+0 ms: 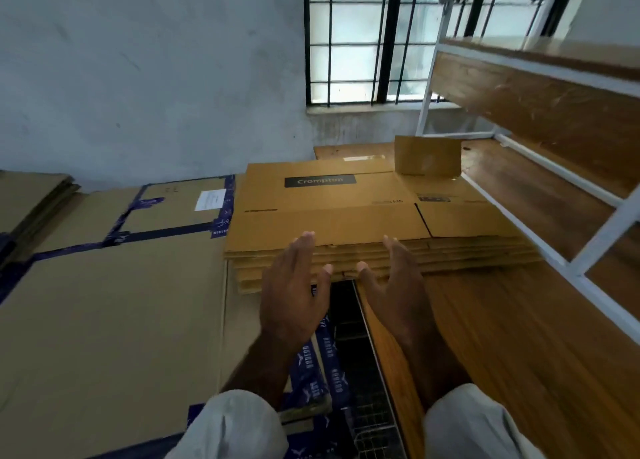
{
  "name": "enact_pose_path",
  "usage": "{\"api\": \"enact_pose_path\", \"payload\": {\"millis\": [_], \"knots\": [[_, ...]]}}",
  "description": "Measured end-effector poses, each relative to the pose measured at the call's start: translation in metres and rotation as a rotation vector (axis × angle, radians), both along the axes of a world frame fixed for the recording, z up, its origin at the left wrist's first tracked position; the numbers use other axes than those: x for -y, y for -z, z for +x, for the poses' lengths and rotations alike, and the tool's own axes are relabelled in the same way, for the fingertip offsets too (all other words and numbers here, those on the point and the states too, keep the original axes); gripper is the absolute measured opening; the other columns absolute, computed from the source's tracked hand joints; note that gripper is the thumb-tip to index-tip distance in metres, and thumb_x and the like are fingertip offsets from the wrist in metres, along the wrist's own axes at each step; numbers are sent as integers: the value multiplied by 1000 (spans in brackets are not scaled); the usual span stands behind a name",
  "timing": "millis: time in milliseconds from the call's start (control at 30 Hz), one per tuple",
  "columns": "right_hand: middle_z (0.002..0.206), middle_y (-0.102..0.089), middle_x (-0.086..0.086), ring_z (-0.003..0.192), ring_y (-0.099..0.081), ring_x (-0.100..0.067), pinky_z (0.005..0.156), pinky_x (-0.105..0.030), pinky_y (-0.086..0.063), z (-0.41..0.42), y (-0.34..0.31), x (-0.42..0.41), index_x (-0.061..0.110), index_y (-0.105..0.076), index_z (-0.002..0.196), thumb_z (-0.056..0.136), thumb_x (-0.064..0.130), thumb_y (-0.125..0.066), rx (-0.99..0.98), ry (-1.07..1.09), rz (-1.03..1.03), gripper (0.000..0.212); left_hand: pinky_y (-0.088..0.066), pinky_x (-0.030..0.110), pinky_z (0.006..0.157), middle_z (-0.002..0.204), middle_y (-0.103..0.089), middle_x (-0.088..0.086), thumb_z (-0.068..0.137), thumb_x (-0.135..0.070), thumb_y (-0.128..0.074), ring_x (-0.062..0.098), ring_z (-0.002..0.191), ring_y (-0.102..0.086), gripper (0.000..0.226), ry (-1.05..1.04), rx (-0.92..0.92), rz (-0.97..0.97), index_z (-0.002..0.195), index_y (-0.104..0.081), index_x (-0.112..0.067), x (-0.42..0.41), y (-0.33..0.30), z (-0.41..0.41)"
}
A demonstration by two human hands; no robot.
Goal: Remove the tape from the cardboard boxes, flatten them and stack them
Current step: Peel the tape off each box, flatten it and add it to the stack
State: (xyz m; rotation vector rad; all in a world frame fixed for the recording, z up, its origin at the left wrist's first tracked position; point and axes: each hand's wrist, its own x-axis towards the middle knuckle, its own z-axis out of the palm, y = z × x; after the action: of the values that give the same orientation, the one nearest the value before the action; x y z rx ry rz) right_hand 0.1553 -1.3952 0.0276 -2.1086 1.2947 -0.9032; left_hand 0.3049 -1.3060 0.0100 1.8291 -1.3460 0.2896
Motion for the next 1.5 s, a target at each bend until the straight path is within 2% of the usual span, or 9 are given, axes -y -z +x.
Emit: {"api": "enact_pose_path", "payload": {"millis": [133,233,467,800,933,1000,1200,1333,1500], "knots": [[165,-32,-6,152,-30,-24,115,-57,-39,-31,-18,-64,20,-30,159,98,49,-59,-23,-9,-118,73,-41,52,110,152,-52,6,102,-44,-45,23,140,-47,56,37,112,-57,149,-49,-14,-58,-18,-41],[165,-32,-6,153,-28,-24,114,-62,-38,-66,-24,-118,20,-30,158,98,50,-59,-32,13,-159,74,-39,50,111,153,-51,5,102,-43,-46,22,143,-45,55,47,122,-71,148,-51,-14,-106,-18,-70],[164,-33,-8,153,-27,-25,117,-52,-37,-154,-34,-231,18,-31,158,97,52,-59,-110,27,-206,76,-45,54,106,152,-52,5,100,-44,-49,23,141,-47,55,85,44,-115,146,-53,-13,-207,-11,-149],[167,-28,-7,155,-21,-23,118,-58,-35,-252,-45,-305,17,-26,160,99,54,-56,-100,57,-241,78,-40,59,110,155,-48,4,101,-48,-42,23,145,-42,58,107,65,-77,149,-48,-16,-280,-29,-241],[165,-31,-12,155,-23,-27,117,-58,-36,-289,-41,-329,13,-27,160,95,63,-42,-101,45,-238,83,-44,61,104,152,-52,7,100,-42,-48,26,141,-47,54,58,110,-102,146,-52,-13,-308,-26,-279],[165,-32,-13,154,-24,-29,115,-59,-38,-312,-36,-341,13,-27,160,95,63,-40,-105,29,-246,83,-45,60,104,152,-52,7,101,-42,-47,26,141,-48,54,32,119,-86,146,-54,-13,-323,-25,-304],[168,-25,-12,157,-15,-27,120,-60,-29,-383,-13,-391,13,-22,162,101,49,-55,-66,-22,-161,78,-43,54,104,154,-49,7,101,-39,-48,25,141,-47,54,-6,193,-15,147,-54,-11,-387,-7,-375],[168,-26,-10,157,-15,-26,123,-56,-25,-426,9,-436,15,-23,163,97,57,-43,-111,-93,-151,80,-40,51,106,155,-49,7,101,-41,-45,25,142,-47,55,-87,165,33,147,-54,-12,-438,7,-417],[167,-29,-12,157,-18,-28,122,-56,-25,-463,25,-484,14,-26,162,96,57,-43,-149,-148,-123,81,-35,46,112,155,-48,6,101,-39,-48,22,145,-43,54,-113,128,83,148,-52,-12,-505,26,-464]]}}
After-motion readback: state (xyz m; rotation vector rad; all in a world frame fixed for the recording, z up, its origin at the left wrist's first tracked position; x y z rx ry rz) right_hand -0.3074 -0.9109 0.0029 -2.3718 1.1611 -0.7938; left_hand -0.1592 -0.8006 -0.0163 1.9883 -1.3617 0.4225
